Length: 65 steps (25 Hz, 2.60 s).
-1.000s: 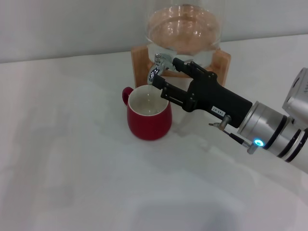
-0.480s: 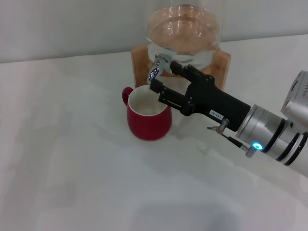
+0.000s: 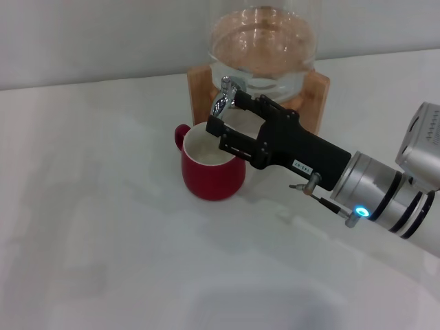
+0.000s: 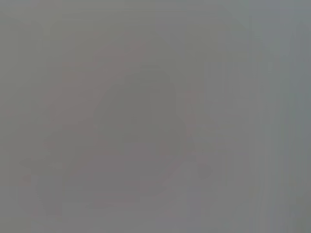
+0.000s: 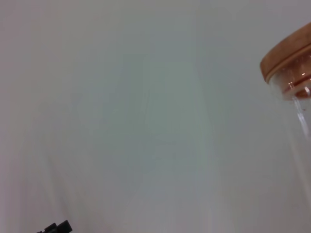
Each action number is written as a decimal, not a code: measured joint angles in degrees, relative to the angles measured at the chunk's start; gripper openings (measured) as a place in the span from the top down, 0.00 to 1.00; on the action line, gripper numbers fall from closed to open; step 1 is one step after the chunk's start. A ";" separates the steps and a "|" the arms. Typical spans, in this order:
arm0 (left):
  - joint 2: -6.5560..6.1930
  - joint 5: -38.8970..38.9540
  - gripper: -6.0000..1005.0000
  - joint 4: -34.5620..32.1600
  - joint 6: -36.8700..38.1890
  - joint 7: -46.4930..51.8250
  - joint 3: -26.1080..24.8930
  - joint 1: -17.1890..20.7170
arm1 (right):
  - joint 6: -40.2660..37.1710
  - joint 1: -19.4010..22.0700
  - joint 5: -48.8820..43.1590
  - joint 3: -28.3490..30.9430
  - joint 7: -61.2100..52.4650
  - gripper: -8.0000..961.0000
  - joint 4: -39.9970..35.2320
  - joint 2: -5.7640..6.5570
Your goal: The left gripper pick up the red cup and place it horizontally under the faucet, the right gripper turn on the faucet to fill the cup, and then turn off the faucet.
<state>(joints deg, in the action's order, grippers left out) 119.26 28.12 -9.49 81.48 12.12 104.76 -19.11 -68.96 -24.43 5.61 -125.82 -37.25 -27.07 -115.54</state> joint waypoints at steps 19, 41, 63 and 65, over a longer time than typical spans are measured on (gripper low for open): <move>0.09 0.01 0.32 0.00 0.00 0.00 0.00 0.29 | 0.21 2.17 -1.37 0.63 0.38 0.18 -2.43 0.43; 0.05 0.01 0.32 0.17 -0.95 -0.91 0.00 -0.36 | -2.09 4.59 -3.02 -2.61 0.18 0.18 -3.59 0.25; 0.09 -0.09 0.32 0.17 -2.19 -0.96 0.00 -1.10 | 7.25 0.71 -2.70 -3.19 0.07 0.18 -6.36 0.00; 0.09 -0.08 0.32 0.17 -2.24 -0.97 0.00 -1.11 | 7.33 0.58 -2.57 -2.94 0.07 0.18 -6.25 -0.01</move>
<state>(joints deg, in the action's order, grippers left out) 119.36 28.03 -9.32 79.24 11.16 104.76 -20.22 -61.63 -23.85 3.04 -128.76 -37.18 -33.33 -115.56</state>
